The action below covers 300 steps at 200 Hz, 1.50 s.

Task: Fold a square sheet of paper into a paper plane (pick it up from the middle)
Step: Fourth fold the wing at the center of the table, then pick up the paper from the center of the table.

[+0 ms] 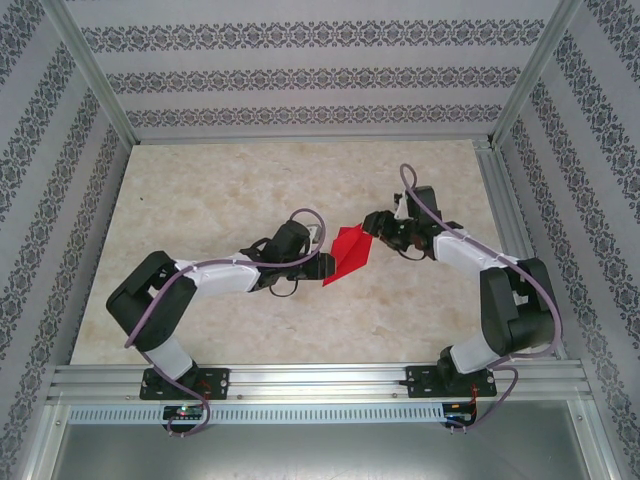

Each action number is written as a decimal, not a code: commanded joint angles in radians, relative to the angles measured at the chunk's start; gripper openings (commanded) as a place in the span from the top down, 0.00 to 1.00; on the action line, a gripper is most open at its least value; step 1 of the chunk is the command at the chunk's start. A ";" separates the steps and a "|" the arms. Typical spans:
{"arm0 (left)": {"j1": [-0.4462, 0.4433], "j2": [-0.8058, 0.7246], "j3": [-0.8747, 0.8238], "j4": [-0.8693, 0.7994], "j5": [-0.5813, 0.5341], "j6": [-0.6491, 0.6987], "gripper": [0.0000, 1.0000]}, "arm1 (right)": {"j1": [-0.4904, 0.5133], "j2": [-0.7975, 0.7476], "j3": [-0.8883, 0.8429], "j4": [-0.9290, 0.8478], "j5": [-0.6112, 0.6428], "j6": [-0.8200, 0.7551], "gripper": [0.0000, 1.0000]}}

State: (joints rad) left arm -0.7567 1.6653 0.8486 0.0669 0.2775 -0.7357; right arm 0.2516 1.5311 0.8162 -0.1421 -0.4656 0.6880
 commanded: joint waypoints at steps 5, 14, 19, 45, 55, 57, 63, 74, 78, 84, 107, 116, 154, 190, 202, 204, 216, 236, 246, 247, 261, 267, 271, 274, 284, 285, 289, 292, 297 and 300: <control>0.022 0.022 0.022 0.040 -0.039 -0.001 0.61 | 0.049 0.038 -0.039 0.101 -0.024 0.078 0.48; 0.022 0.044 0.034 0.046 -0.030 0.002 0.61 | 0.063 0.065 -0.045 0.135 -0.043 0.090 0.48; 0.022 0.055 0.042 0.047 -0.023 0.003 0.61 | 0.069 0.083 -0.043 0.150 -0.051 0.099 0.49; 0.025 0.101 0.068 0.042 -0.011 0.012 0.64 | 0.098 0.154 -0.023 0.193 -0.070 0.116 0.55; 0.028 0.108 0.073 0.039 -0.013 0.011 0.64 | 0.105 0.171 -0.014 0.199 -0.070 0.116 0.56; 0.029 0.109 0.073 0.038 -0.015 0.011 0.64 | 0.105 0.175 -0.013 0.200 -0.070 0.115 0.57; 0.031 0.112 0.073 0.037 -0.016 0.008 0.65 | 0.108 0.184 -0.008 0.201 -0.071 0.115 0.58; 0.034 0.117 0.073 0.040 -0.015 0.003 0.64 | 0.110 0.204 0.004 0.201 -0.074 0.115 0.60; 0.036 0.119 0.073 0.038 -0.016 0.004 0.64 | 0.110 0.210 0.006 0.203 -0.077 0.116 0.60; 0.038 0.124 0.074 0.037 -0.014 0.001 0.64 | 0.112 0.218 0.008 0.210 -0.084 0.117 0.61; 0.043 0.135 0.077 0.036 -0.003 -0.004 0.64 | 0.117 0.241 0.018 0.230 -0.100 0.114 0.65; 0.049 0.136 0.075 0.037 0.001 -0.009 0.64 | 0.118 0.251 0.022 0.234 -0.103 0.112 0.66; 0.074 0.122 0.059 0.047 0.031 -0.024 0.62 | 0.117 0.305 0.031 0.279 -0.130 0.108 0.72; 0.119 0.089 -0.001 0.100 0.086 -0.070 0.55 | 0.116 0.338 0.028 0.380 -0.175 0.126 0.89; 0.135 0.068 -0.022 0.111 0.103 -0.076 0.51 | 0.116 0.330 0.016 0.438 -0.198 0.148 0.95; 0.138 0.064 -0.026 0.113 0.105 -0.077 0.50 | 0.114 0.326 0.013 0.449 -0.202 0.152 0.95; 0.156 0.036 -0.049 0.128 0.123 -0.084 0.44 | 0.114 0.302 0.004 0.489 -0.218 0.168 0.97; 0.192 -0.021 -0.090 0.162 0.169 -0.100 0.32 | 0.109 0.240 -0.004 0.546 -0.269 0.192 0.98; 0.210 -0.050 -0.104 0.177 0.200 -0.103 0.27 | 0.105 0.210 -0.007 0.574 -0.297 0.208 0.98; 0.211 -0.052 -0.106 0.179 0.204 -0.105 0.26 | 0.105 0.207 -0.007 0.576 -0.300 0.210 0.98; 0.233 -0.092 -0.139 0.240 0.250 -0.134 0.20 | 0.101 0.173 -0.005 0.617 -0.351 0.239 0.98; 0.243 -0.108 -0.151 0.270 0.271 -0.148 0.18 | 0.100 0.163 -0.004 0.639 -0.369 0.256 0.98; 0.248 -0.119 -0.158 0.286 0.282 -0.158 0.16 | 0.099 0.156 -0.004 0.654 -0.383 0.269 0.98; 0.252 -0.127 -0.163 0.296 0.289 -0.163 0.15 | 0.100 0.149 -0.002 0.667 -0.392 0.280 0.98; 0.262 -0.146 -0.172 0.330 0.320 -0.176 0.07 | 0.098 0.134 -0.001 0.710 -0.421 0.319 0.98; 0.262 -0.147 -0.173 0.332 0.323 -0.177 0.06 | 0.097 0.131 -0.002 0.715 -0.423 0.323 0.98; 0.264 -0.153 -0.173 0.342 0.334 -0.181 0.04 | 0.098 0.126 -0.001 0.732 -0.433 0.339 0.98; 0.265 -0.159 -0.172 0.350 0.341 -0.186 0.03 | 0.098 0.123 0.000 0.745 -0.439 0.349 0.98; 0.265 -0.169 -0.175 0.371 0.351 -0.194 0.02 | 0.097 0.115 0.002 0.766 -0.449 0.367 0.98; 0.266 -0.174 -0.177 0.386 0.358 -0.198 0.01 | 0.098 0.110 0.003 0.775 -0.453 0.378 0.98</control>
State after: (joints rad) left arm -0.5053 1.5402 0.6857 0.2886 0.5316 -0.8795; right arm 0.3527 1.6806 0.8135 0.4744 -0.8185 0.9642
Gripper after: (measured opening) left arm 0.960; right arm 0.049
